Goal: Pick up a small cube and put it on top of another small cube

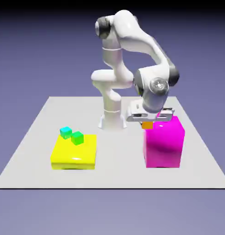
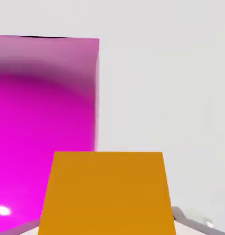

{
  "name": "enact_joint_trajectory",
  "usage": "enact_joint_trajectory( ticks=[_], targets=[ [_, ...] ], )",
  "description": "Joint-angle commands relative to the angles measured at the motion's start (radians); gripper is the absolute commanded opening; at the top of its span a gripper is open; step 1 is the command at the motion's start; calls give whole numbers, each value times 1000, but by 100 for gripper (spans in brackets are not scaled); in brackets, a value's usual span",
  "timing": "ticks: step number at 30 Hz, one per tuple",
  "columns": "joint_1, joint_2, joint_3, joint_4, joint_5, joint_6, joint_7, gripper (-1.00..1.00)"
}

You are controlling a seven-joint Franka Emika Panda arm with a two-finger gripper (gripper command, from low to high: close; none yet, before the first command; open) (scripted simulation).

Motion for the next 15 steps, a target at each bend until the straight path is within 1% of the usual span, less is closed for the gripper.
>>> enact_joint_trajectory(
  ticks=[1, 4, 5, 6, 11, 12, 13, 14, 15],
  targets=[
    [-21, -19, 36, 17, 36, -41, 40, -100],
    [-39, -21, 121, 70, 138, -169, 138, -100],
    [-34, 12, 120, 81, 146, -194, 142, -100],
    [-34, 12, 120, 81, 146, -195, 142, -100],
    [-18, -32, 137, -100, 178, -54, 102, -100],
    [-17, -34, 138, -108, 180, -47, 100, -100],
    [-17, -34, 138, -108, 180, -47, 100, 100],
    [-17, -34, 138, -108, 180, -47, 100, 100],
    [-20, -25, 134, -72, 173, -75, 108, 100]
  ],
)
